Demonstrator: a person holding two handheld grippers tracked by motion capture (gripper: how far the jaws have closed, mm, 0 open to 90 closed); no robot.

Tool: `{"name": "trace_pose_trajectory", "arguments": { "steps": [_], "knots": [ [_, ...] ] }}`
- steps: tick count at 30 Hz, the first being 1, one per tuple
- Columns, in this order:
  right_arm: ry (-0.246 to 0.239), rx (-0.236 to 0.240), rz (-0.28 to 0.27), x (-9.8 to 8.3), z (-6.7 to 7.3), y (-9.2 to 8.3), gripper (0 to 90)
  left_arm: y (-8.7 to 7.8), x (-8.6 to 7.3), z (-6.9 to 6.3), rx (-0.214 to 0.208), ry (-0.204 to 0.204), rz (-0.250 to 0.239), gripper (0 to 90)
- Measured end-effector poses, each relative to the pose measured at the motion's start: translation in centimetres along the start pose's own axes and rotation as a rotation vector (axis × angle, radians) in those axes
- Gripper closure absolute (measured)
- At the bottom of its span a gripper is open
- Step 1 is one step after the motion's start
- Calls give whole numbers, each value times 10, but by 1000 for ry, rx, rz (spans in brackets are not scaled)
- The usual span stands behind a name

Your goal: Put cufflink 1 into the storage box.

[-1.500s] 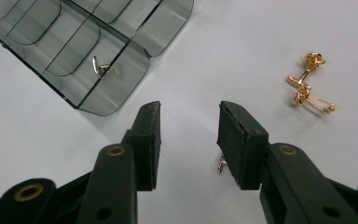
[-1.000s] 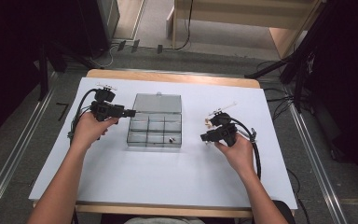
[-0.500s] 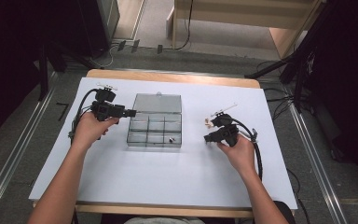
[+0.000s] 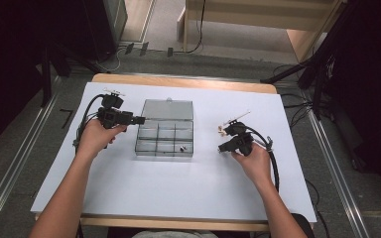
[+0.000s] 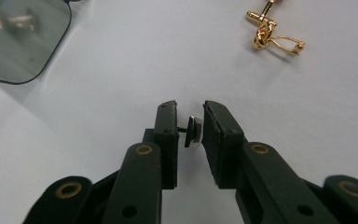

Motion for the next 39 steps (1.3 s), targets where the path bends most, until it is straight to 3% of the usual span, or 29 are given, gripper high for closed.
{"name": "trace_pose_trajectory", "arguments": {
  "steps": [14, 39],
  "knots": [
    [-12, -27, 8, 0, -1, -2, 889, 0, 0, 0, 1, 7, 5, 343],
    [-2, 1, -23, 9, 4, -11, 893, 0, 0, 1, 0, -1, -2, 343]
  ]
}}
Point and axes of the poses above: each handheld gripper's, and its own axes: y roughly forward along the jaws, x roughly out of its top, z roughly to its left, the point moved 9 cm from there along y, roughly forward along the jaws, and after that the axes turned 14 degrees about -y, right-handed, at the moved point
